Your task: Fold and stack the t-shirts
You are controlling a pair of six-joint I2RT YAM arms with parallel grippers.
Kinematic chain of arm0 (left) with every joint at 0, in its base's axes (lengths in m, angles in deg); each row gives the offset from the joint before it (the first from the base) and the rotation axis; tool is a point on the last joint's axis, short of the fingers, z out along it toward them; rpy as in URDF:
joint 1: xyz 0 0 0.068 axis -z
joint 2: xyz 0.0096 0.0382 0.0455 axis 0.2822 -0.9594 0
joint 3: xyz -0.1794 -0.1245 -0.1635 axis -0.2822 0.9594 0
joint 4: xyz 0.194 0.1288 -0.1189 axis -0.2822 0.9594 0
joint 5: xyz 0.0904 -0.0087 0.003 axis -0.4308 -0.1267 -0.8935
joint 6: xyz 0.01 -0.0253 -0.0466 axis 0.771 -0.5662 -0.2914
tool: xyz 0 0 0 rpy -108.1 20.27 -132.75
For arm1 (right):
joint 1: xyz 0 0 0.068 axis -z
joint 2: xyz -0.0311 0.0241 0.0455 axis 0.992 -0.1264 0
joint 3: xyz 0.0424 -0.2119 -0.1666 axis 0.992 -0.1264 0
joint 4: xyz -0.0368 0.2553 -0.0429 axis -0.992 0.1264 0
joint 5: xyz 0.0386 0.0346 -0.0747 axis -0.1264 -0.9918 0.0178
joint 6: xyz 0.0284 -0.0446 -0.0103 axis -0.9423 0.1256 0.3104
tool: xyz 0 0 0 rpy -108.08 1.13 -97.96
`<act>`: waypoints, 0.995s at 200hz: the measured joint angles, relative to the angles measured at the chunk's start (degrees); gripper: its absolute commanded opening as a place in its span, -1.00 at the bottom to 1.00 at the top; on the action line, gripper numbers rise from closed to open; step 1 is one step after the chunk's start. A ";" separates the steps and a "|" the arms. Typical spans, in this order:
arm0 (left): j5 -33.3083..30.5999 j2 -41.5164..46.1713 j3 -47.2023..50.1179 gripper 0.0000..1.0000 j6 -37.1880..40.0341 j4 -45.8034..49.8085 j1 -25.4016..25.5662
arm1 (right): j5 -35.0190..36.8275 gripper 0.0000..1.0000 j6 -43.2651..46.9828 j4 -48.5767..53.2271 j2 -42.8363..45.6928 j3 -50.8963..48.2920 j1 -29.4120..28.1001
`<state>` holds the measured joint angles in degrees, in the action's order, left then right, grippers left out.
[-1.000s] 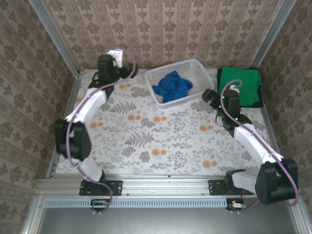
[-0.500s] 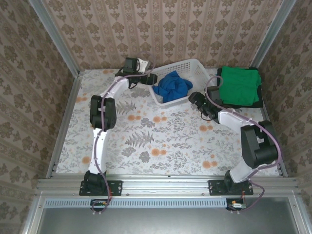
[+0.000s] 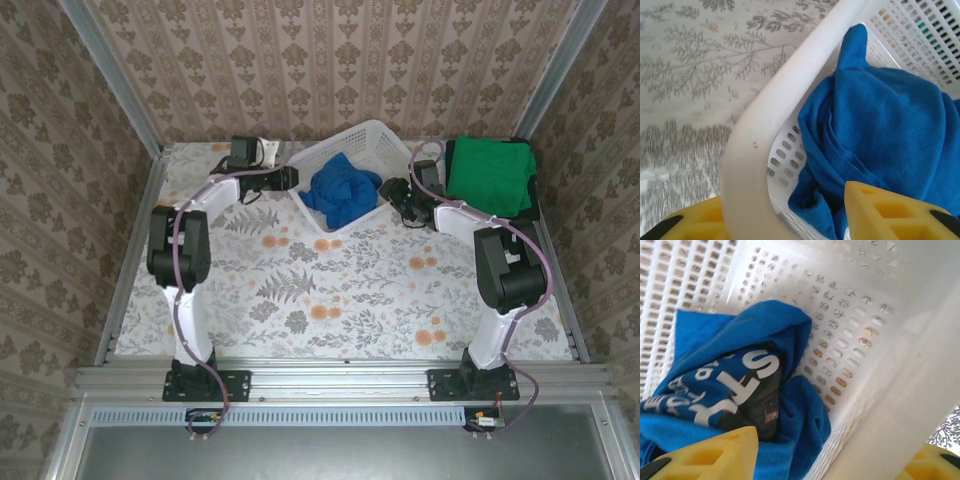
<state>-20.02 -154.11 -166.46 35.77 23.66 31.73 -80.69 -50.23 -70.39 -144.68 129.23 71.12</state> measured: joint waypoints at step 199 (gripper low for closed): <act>-11.58 46.58 38.75 0.72 -10.40 12.11 -4.92 | -2.16 -0.06 9.49 18.40 -6.14 17.44 -11.10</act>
<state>-31.60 -107.53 -127.70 25.36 35.77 26.81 -82.86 -40.75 -51.99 -150.82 146.67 60.02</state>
